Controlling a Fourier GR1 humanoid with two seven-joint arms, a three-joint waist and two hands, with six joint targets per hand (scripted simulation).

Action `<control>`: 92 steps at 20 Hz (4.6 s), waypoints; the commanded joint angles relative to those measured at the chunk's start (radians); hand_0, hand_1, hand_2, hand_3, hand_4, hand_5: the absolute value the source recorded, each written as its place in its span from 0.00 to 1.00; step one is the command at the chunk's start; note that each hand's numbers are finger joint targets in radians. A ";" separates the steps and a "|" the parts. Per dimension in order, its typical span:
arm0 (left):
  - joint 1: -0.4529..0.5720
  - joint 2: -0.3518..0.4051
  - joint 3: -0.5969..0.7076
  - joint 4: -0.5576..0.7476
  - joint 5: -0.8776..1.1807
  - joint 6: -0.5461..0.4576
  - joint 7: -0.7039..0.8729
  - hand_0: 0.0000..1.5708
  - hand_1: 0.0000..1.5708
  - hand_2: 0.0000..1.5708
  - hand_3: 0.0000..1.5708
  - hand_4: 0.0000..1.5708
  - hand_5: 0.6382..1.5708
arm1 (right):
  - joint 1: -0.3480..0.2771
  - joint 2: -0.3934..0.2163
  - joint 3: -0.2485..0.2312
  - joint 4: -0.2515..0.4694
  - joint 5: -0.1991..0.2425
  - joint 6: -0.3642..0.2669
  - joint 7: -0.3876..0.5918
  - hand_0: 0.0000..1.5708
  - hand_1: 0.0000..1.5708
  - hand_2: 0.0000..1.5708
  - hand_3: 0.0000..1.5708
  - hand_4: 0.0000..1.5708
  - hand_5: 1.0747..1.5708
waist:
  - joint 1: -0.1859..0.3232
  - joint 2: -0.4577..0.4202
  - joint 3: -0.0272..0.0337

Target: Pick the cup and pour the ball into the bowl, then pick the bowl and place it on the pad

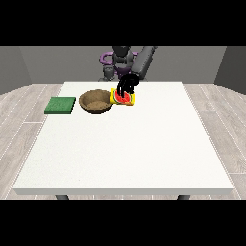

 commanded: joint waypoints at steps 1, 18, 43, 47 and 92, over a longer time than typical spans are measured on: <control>-0.087 -0.064 -0.115 0.062 -0.155 -0.091 0.129 0.83 0.83 0.89 0.90 0.61 0.89 | -0.035 0.007 0.001 0.060 0.033 -0.018 -0.024 0.00 0.00 0.00 0.00 0.24 0.99 | 0.033 -0.019 -0.0005; -0.036 -0.169 -0.384 -0.033 -0.500 -0.383 0.372 0.96 0.96 1.00 1.00 0.68 0.93 | 0.097 -0.024 -0.056 0.195 0.000 0.085 -0.084 0.00 0.00 0.00 0.00 0.24 0.99 | 0.094 -0.153 -0.0022; 0.350 -0.165 0.480 -0.645 0.999 -0.453 -0.537 0.78 0.78 0.88 0.68 0.45 0.99 | 0.180 0.023 -0.084 0.016 0.008 0.011 -0.124 0.00 0.00 0.00 0.04 0.30 0.99 | 0.255 0.024 -0.0249; 0.345 -0.069 0.596 -0.661 1.181 -0.726 -0.677 0.21 0.21 0.00 0.00 0.16 1.00 | 0.135 0.040 -0.080 -0.039 0.039 -0.050 -0.125 0.00 0.00 0.00 0.00 0.33 0.99 | 0.312 0.151 -0.0144; -0.050 0.615 0.728 -0.748 1.420 -1.138 -0.136 0.00 0.00 0.00 0.00 0.00 0.95 | -0.145 0.090 -0.167 0.991 0.084 0.026 -0.653 0.00 0.00 0.00 0.00 0.20 0.99 | 0.363 0.332 -0.0010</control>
